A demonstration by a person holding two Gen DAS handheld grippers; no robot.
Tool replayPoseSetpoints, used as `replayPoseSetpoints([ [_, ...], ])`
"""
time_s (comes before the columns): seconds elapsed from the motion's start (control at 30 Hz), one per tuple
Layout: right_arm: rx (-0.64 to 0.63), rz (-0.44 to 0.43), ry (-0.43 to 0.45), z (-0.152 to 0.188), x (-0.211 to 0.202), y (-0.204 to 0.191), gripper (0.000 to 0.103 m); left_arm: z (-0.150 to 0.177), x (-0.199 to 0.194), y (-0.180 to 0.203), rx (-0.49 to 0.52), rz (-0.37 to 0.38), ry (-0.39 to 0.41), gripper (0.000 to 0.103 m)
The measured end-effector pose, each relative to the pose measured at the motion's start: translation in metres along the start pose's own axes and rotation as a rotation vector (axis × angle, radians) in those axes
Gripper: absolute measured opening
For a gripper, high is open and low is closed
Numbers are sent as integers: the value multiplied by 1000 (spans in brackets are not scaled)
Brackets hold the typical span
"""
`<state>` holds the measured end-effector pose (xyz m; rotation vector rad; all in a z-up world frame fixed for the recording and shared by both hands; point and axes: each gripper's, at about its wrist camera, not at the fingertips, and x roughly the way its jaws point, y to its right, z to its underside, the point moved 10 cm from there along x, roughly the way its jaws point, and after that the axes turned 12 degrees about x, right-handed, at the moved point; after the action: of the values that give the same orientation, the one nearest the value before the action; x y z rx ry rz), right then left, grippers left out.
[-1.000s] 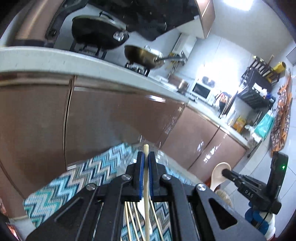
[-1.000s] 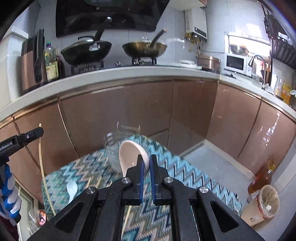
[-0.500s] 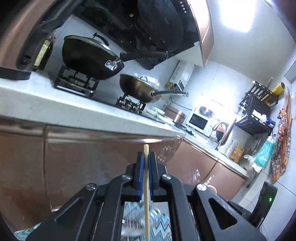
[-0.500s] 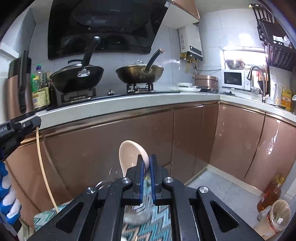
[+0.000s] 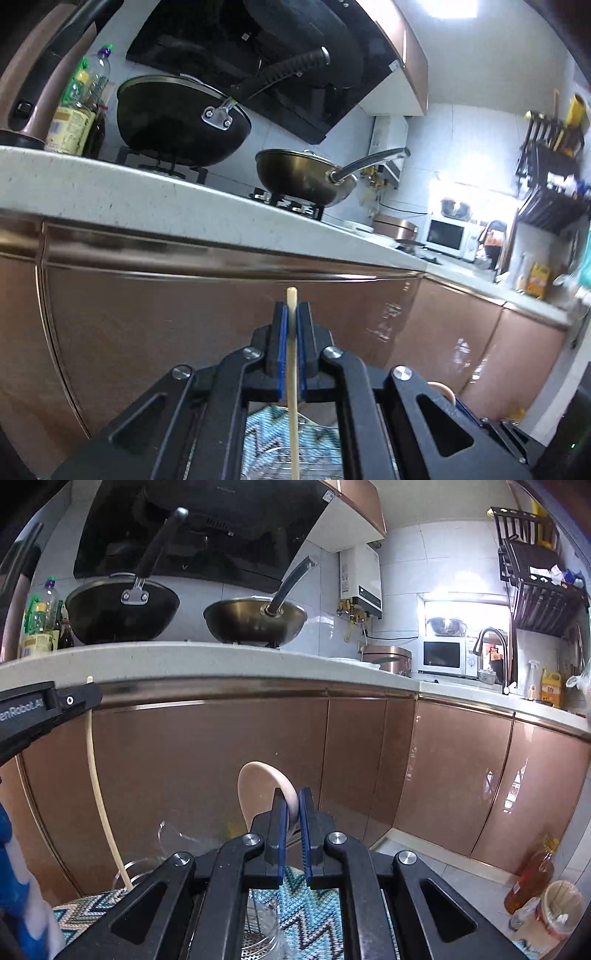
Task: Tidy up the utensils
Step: 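Lift both into the utensil holder and open both tools to release them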
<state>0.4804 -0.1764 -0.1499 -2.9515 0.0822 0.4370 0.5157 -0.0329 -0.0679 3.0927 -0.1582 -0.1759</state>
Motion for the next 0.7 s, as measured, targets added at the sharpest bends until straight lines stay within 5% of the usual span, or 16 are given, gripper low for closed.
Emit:
replayPoseSetpoints([
  [0.23,11,-14,-35,39,11,0,11,34,3,-6,52,-55,8,6],
  [0.33,16,-21,-53,47,10,0,21,48,2,-8,55,-42,-25,17],
  [0.4,14,-25,-50,47,6,-3,29,52,3,-8,45,-19,-51,25],
  [0.7,32,-37,-52,31,-31,1,30,38,-43,-31,19,16,-105,33],
])
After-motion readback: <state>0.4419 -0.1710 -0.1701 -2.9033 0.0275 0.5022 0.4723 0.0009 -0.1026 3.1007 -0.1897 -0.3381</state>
